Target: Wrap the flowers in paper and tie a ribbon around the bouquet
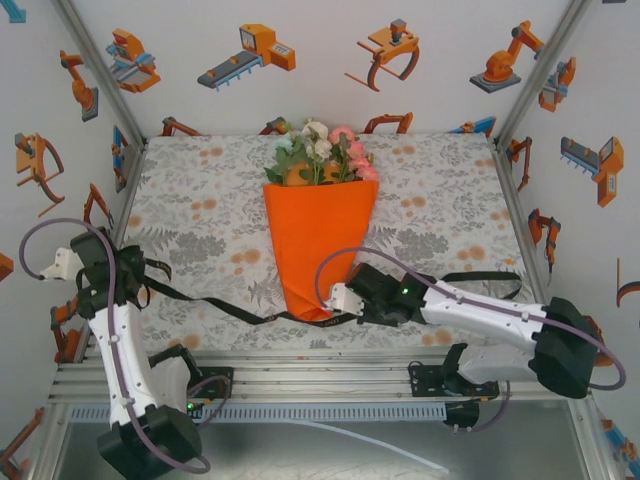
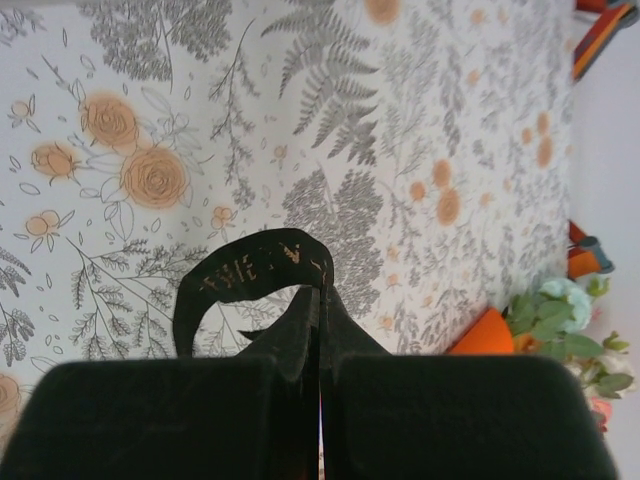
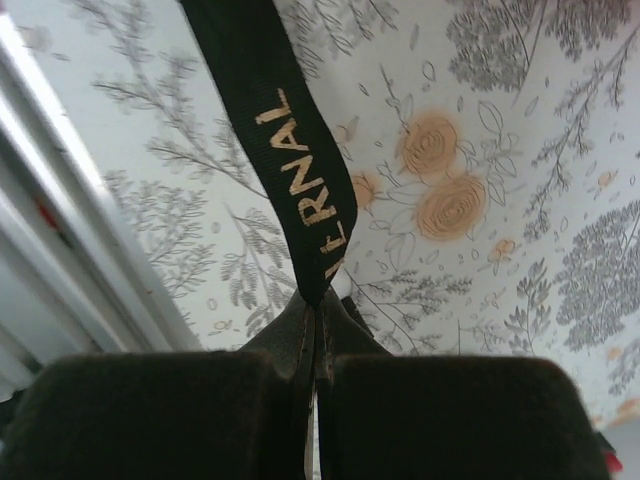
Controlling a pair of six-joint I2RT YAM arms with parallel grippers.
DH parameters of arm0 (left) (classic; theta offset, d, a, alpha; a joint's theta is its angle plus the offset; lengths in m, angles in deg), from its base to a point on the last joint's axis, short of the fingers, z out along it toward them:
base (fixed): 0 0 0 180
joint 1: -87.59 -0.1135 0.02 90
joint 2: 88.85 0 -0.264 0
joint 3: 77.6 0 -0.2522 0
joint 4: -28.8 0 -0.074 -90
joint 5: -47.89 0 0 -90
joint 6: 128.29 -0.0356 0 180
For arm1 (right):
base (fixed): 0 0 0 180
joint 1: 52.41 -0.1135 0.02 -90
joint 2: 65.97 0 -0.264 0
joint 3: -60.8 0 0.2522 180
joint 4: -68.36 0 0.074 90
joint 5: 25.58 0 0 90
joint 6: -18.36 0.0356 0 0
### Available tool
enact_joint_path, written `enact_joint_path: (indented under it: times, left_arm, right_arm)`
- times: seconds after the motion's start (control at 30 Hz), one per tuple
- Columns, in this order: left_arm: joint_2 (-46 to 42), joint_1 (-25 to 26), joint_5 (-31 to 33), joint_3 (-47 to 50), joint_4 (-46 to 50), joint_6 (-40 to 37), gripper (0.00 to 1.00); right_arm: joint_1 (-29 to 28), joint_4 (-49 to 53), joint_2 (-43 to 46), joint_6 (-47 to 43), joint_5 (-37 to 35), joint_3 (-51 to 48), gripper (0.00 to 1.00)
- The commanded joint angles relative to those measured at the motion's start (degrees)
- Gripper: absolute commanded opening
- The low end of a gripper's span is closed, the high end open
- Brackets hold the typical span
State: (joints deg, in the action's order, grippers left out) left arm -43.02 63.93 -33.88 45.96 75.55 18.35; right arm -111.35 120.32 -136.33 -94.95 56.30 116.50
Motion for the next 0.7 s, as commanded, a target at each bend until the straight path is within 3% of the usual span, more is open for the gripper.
enact_joint_path:
  times: [0.0,0.17,0.23,0.27,0.33,0.4,0.5,0.67]
  left_arm:
    - [2.5,-0.1,-2.4,2.0,-4.4,2.1,0.00]
    - [10.8,0.0,-4.8,2.5,-11.8,2.1,0.01]
    - [16.0,0.3,-7.1,0.6,-14.4,1.6,0.07]
    - [18.7,0.7,-8.1,-0.5,-15.4,1.5,0.12]
    - [22.5,1.8,-9.0,-2.3,-17.0,1.9,0.22]
    - [24.2,2.8,-8.4,-3.1,-18.2,2.4,0.29]
    - [23.8,3.8,-4.8,-4.4,-17.6,1.3,0.49]
    - [19.0,4.5,0.1,-9.6,-13.1,-4.9,0.73]
  right_arm:
    - [3.2,-4.0,-3.3,2.9,-10.8,-0.8,0.01]
    - [7.9,-7.5,-7.0,3.5,-11.7,-0.1,0.33]
    - [9.2,-8.7,-5.8,3.9,-10.9,-0.2,0.35]
    - [10.2,-9.2,-4.7,4.5,-10.5,-0.4,0.46]
    - [12.3,-9.9,-2.2,5.6,-9.2,-0.4,0.99]
    - [14.1,-10.4,0.3,6.6,-7.2,-0.1,0.99]
    - [15.7,-12.4,4.7,11.6,-5.0,0.8,0.99]
    - [23.7,-9.8,5.5,36.2,-0.2,8.1,0.99]
